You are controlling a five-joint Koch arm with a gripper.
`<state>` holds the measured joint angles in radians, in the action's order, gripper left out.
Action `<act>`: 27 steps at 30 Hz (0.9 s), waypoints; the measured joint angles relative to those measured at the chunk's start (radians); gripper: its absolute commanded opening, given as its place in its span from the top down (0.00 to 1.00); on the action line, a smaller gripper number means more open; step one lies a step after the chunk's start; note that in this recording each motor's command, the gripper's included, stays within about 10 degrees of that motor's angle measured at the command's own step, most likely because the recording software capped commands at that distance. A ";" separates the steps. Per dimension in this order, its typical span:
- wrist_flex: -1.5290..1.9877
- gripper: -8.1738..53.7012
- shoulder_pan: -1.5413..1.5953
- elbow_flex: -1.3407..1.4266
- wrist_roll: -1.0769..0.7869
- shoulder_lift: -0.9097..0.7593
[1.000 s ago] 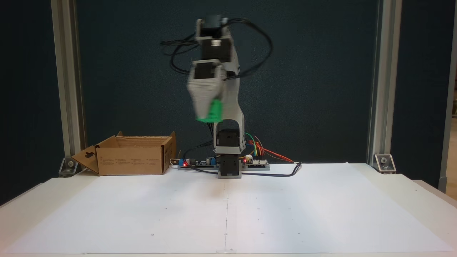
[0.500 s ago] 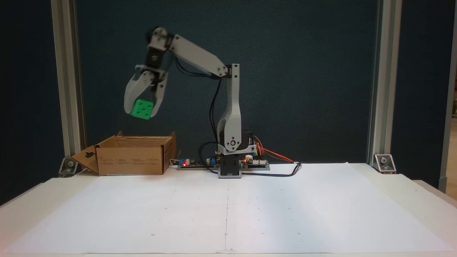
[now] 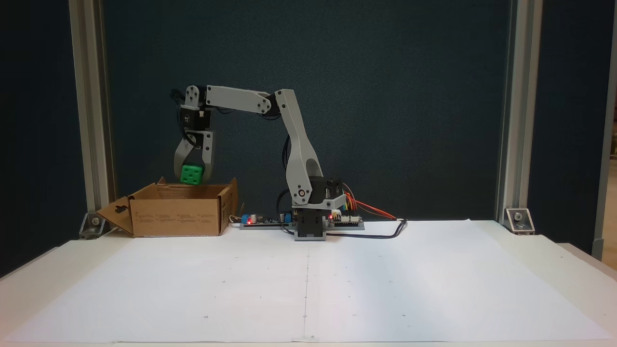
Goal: Grasp a green dice and put it in the bin.
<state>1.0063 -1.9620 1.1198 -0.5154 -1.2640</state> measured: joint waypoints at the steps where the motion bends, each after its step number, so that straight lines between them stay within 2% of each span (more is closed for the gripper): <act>1: -0.021 0.68 0.000 0.049 -0.003 0.003; 7: -0.163 0.68 0.000 0.183 -0.006 0.008; 14: -0.255 0.68 0.018 0.184 -0.006 0.008; 16: -0.275 0.36 0.021 0.184 -0.006 0.008; 17: -0.278 0.33 0.021 0.184 -0.006 0.008; 19: -0.279 0.20 0.021 0.184 -0.006 0.008; 27: -0.295 0.20 0.061 0.184 -0.005 0.003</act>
<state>0.7118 -1.9006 1.3039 -0.5200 -1.2609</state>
